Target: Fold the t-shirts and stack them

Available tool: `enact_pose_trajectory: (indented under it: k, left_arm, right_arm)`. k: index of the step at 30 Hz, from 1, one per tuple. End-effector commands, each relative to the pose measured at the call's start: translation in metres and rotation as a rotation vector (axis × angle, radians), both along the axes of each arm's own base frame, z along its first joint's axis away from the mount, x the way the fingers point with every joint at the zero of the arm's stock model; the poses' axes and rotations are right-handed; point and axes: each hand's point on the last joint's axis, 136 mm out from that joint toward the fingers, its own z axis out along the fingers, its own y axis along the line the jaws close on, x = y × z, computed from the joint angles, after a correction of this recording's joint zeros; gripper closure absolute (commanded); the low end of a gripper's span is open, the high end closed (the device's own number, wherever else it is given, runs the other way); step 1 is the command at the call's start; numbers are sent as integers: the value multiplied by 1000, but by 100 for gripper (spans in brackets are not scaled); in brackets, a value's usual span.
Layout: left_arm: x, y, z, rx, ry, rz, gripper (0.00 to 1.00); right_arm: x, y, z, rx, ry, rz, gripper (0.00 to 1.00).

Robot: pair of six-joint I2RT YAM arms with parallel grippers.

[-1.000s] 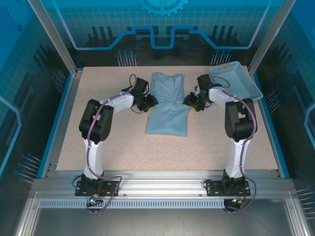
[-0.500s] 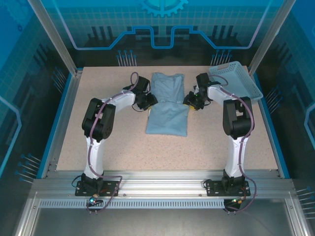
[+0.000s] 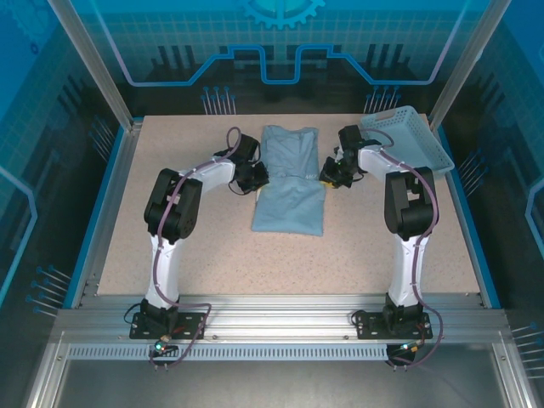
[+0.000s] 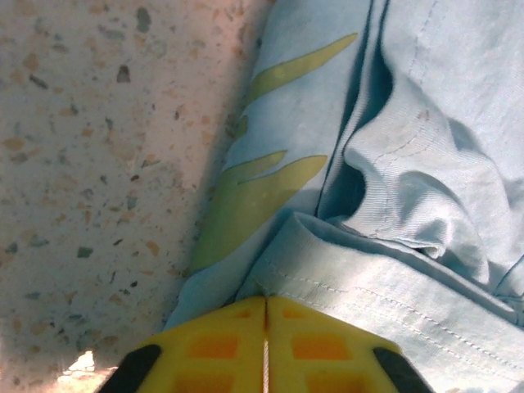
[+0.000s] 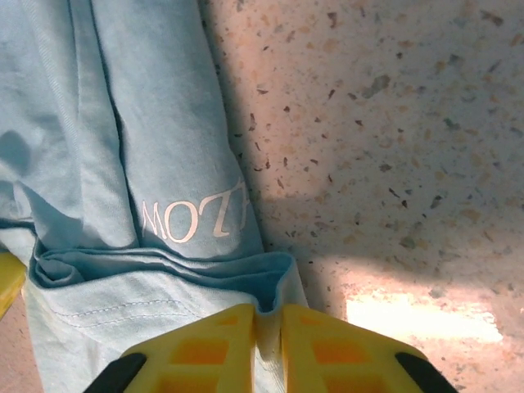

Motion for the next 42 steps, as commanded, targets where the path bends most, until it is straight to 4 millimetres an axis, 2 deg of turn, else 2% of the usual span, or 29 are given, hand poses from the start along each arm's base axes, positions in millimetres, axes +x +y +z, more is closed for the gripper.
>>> enact_pose_trajectory:
  k: [1, 6, 9, 15, 19, 25, 28, 29, 30, 31, 33, 35, 36, 38, 41, 42]
  left_arm:
    - [4, -2, 16, 8, -44, -16, 100]
    - [1, 6, 38, 23, -87, 15, 100]
    - [-4, 12, 50, 26, -114, 42, 100]
    - [-11, 19, 56, 36, -126, 62, 100]
    - [-11, 18, 46, 35, -96, 60, 100]
    - [-9, 20, 27, 69, -34, 53, 100]
    - [-9, 23, 27, 86, -15, 57, 100]
    - [-10, 25, 29, 94, -11, 64, 97]
    - [-11, 27, 34, 102, -15, 67, 82]
    - [-14, 29, 38, 111, -18, 75, 72]
    - [-23, 37, 50, 123, -28, 96, 59]
    - [-43, 43, 56, 105, -26, 122, 52]
    - [-55, 45, 60, 82, -22, 137, 50]
    - [-88, 45, 54, 32, 24, 162, 45]
    - [-134, 39, 39, -55, 91, 199, 42]
    - [-142, 36, 39, -76, 92, 214, 39]
  right_arm:
    - [0, 5, 9, 3, -8, 12, 91]
    - [2, 10, 26, -23, -48, 30, 99]
    - [2, 13, 38, -43, -74, 41, 100]
    - [6, 13, 57, -57, -107, 23, 100]
    - [9, 15, 48, -56, -77, 19, 100]
    - [9, 15, 17, -72, 6, 15, 100]
    - [9, 12, 7, -91, 28, 10, 98]
    - [8, 10, 5, -93, 36, 10, 93]
    - [8, 9, 6, -97, 36, 10, 85]
    - [8, 7, 11, -104, 26, 8, 77]
    - [5, 3, 24, -118, -1, 8, 61]
    - [-5, -3, 40, -132, -30, -2, 51]
    - [-13, -6, 45, -137, -32, -13, 48]
    - [-39, -11, 51, -122, -23, -42, 45]
    - [-82, -6, 46, -59, 16, -80, 43]
    - [-96, -3, 41, -35, 34, -86, 42]
